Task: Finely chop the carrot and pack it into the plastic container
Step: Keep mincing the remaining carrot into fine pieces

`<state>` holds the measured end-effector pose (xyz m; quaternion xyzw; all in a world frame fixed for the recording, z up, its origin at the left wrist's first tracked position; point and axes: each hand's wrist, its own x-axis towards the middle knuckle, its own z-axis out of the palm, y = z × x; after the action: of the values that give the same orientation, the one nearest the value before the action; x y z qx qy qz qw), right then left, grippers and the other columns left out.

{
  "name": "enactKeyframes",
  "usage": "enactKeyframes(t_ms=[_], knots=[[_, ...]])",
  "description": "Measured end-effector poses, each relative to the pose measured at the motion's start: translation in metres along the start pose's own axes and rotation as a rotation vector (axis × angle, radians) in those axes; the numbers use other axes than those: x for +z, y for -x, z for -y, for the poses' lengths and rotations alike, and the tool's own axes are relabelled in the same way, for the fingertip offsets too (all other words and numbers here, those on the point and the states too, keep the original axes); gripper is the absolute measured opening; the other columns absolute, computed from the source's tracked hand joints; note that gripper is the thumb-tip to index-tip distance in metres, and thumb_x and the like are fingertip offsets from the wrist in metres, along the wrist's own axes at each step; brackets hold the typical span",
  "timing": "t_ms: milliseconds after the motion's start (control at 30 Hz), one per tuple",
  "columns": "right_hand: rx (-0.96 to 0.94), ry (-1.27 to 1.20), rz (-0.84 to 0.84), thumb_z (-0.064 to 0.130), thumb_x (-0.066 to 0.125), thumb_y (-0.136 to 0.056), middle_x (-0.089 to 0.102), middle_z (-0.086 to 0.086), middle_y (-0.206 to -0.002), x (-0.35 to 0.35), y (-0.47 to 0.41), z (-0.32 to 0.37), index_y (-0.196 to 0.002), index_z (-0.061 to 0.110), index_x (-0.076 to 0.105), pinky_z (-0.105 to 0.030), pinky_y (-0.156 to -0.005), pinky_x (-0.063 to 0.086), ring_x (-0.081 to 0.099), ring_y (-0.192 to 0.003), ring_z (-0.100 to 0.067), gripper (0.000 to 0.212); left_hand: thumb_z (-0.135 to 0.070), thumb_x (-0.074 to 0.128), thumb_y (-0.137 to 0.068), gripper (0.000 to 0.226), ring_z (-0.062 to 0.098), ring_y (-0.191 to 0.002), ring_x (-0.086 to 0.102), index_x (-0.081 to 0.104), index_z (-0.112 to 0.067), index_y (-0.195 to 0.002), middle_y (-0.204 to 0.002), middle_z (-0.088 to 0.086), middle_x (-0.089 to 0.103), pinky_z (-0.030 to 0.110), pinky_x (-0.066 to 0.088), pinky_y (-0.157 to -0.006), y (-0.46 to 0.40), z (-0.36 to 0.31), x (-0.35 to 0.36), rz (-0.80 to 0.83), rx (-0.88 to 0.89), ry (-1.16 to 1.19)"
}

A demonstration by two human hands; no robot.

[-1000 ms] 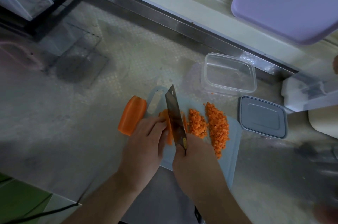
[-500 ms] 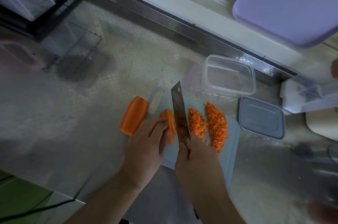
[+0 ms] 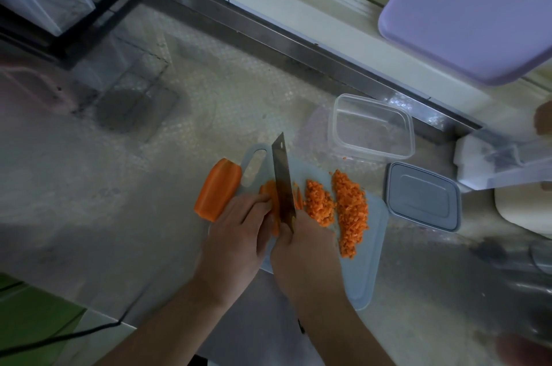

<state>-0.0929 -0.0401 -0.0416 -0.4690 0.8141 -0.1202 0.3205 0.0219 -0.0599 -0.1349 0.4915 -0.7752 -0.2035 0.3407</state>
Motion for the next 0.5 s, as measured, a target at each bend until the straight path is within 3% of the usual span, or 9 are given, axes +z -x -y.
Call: enactKeyframes(t_ms=[133,300,500], knots=[[-0.012,-0.098,-0.086,0.030,0.050,-0.101,0.059,0.008,-0.072,-0.002,0.002,-0.006,-0.082,0.033,0.053,-0.036,-0.066,0.053,0.059,-0.069,-0.010,0.020,-0.022,0.061,-0.103,0.024,0.013,-0.116,0.060,0.073,-0.008,-0.119,-0.122,0.002,0.067,0.031,0.051,-0.104,0.000,0.002,-0.001,0.024,-0.011,0.013],[-0.017,-0.003,-0.021,0.031,0.046,-0.102,0.057,0.008,-0.069,-0.006,0.011,-0.010,-0.077,0.032,0.047,-0.024,-0.057,0.040,0.057,-0.067,-0.010,0.025,-0.019,0.064,-0.101,0.022,0.014,-0.114,0.062,0.073,-0.007,-0.117,-0.119,0.003,0.067,0.028,0.050,-0.105,0.000,0.000,-0.003,0.015,-0.007,0.005],[0.015,0.021,0.005,0.027,0.047,-0.099,0.055,0.010,-0.072,-0.001,0.013,-0.009,-0.077,0.034,0.047,-0.024,-0.063,0.043,0.057,-0.072,-0.009,0.023,-0.019,0.062,-0.102,0.020,0.014,-0.112,0.062,0.073,-0.009,-0.115,-0.118,0.001,0.066,0.026,0.049,-0.103,0.000,0.001,-0.003,0.004,-0.016,0.032]])
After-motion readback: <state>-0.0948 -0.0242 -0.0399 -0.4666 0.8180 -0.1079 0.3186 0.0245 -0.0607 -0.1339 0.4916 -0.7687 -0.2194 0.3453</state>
